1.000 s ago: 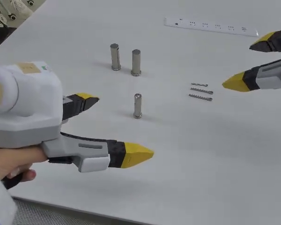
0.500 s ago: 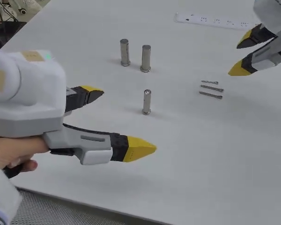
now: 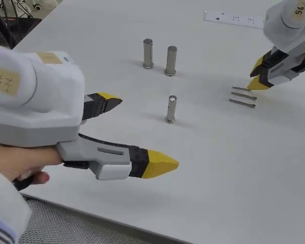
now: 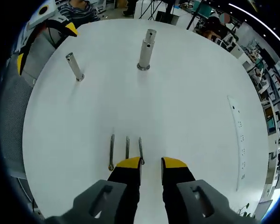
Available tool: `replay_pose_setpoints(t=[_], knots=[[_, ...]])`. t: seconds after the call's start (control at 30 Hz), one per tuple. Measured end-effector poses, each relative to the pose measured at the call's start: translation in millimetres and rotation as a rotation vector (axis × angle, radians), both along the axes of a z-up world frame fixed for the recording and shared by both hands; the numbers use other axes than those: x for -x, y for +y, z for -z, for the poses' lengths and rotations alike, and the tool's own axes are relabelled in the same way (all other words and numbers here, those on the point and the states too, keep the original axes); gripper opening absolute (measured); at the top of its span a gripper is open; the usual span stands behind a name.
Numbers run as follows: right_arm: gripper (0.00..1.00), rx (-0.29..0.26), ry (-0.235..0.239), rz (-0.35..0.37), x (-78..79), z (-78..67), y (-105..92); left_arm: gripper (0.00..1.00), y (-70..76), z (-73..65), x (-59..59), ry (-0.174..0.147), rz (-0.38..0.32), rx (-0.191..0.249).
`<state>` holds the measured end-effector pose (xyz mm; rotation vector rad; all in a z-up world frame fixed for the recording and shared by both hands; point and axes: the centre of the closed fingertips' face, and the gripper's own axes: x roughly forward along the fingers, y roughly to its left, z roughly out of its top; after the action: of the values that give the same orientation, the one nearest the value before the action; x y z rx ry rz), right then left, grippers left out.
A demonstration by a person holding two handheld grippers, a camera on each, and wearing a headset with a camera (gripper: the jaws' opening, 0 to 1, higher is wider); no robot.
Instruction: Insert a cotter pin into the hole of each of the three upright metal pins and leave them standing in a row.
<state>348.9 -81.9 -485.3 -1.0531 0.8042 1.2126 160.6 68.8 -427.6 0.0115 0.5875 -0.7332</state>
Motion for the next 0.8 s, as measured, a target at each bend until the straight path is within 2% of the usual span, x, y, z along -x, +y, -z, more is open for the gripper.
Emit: replay_pose_setpoints(t=[0.17, 0.3, 0.4, 0.47, 0.53, 0.6, 0.67, 0.77, 0.8], knots=[[0.00, -0.020, 0.051, 0.002, 8.7, 3.4, 5.0, 0.93, -0.1, -0.9, 1.3, 0.000, 0.000, 0.007], [0.03, 0.000, 0.064, -0.011, 5.2, 8.9, 3.7, 0.92, -0.2, 0.5, 3.2, 0.005, 0.004, 0.010], [0.03, -0.001, 0.076, -0.014, 6.3, 10.3, 3.5, 0.92, -0.3, 1.6, 4.0, 0.008, 0.003, 0.011], [0.03, -0.003, 0.080, -0.009, 1.4, 11.5, 2.4, 0.91, -0.9, 2.3, 4.7, 0.009, 0.006, 0.011], [0.01, -0.005, 0.098, -0.002, 0.0, 12.8, 2.0, 0.91, -1.7, 3.0, 5.7, 0.016, 0.008, 0.013], [0.00, -0.009, 0.136, 0.019, 5.9, 14.3, 2.0, 0.90, -2.7, 3.1, 6.2, 0.017, 0.012, 0.014], [0.00, 0.000, 0.147, 0.034, 6.5, 14.3, 2.6, 0.90, -3.3, 3.2, 6.0, 0.017, 0.013, 0.013], [0.00, 0.029, 0.164, 0.019, 2.7, 15.4, 2.8, 0.89, -3.3, 4.8, 6.7, 0.027, 0.015, 0.004], [0.00, 0.039, 0.165, 0.013, 7.1, 15.3, 3.3, 0.89, -3.3, 4.7, 6.6, 0.024, 0.017, 0.002]])
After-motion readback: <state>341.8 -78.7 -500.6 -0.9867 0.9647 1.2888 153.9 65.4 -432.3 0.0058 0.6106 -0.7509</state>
